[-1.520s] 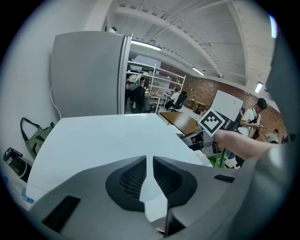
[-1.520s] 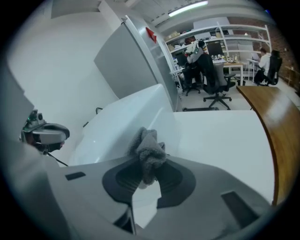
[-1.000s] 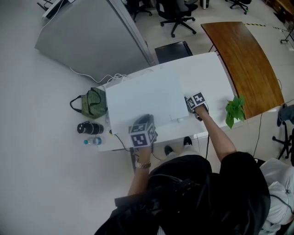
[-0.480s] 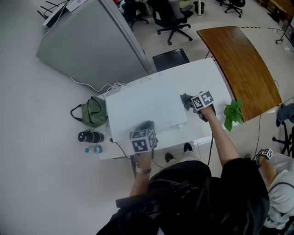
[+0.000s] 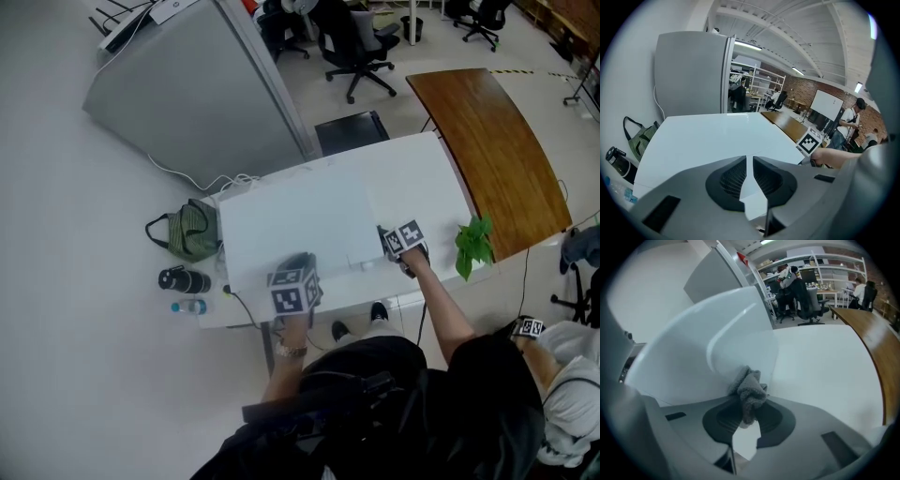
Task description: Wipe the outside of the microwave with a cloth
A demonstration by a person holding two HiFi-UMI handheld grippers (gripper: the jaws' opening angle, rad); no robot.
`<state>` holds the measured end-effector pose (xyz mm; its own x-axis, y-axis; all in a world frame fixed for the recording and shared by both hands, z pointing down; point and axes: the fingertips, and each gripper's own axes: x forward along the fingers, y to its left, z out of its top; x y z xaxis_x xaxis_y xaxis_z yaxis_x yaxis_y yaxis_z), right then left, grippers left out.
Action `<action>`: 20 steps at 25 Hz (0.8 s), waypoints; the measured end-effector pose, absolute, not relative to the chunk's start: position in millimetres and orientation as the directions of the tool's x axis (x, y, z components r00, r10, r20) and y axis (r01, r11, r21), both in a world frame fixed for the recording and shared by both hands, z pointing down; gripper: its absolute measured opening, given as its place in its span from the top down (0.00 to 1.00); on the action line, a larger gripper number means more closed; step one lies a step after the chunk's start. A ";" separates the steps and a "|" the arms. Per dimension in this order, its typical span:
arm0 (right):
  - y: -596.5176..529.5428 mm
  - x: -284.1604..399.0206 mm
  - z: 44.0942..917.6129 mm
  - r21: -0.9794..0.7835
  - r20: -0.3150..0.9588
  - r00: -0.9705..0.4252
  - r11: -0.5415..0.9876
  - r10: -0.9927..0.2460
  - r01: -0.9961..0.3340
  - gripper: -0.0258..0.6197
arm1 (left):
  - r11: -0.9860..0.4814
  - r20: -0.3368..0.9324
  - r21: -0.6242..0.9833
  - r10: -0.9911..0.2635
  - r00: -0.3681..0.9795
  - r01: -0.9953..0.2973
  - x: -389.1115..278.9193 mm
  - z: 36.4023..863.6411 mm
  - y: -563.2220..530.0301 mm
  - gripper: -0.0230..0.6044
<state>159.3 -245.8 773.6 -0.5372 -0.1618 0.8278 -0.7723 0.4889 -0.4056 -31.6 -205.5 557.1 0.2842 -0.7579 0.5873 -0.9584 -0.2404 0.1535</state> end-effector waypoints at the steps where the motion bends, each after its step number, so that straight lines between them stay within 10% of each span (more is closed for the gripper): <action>1: -241.4 160.8 785.0 -0.403 0.838 -0.524 0.477 -0.150 -0.781 0.87 | -0.239 0.586 0.155 -0.759 0.284 -0.959 -32.6 556.2 -205.0 0.89; 20: -249.9 187.3 816.6 -0.415 0.856 -0.479 0.294 -0.196 -0.861 0.87 | -0.178 0.551 0.178 -0.797 0.248 -0.968 -70.8 549.0 -195.8 0.89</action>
<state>187.3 -249.9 816.6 -0.4790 -0.1964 0.8556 -0.8612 0.2938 -0.4148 -70.8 -195.8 549.0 0.2477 -0.7971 0.5507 -0.9678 -0.1777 0.1782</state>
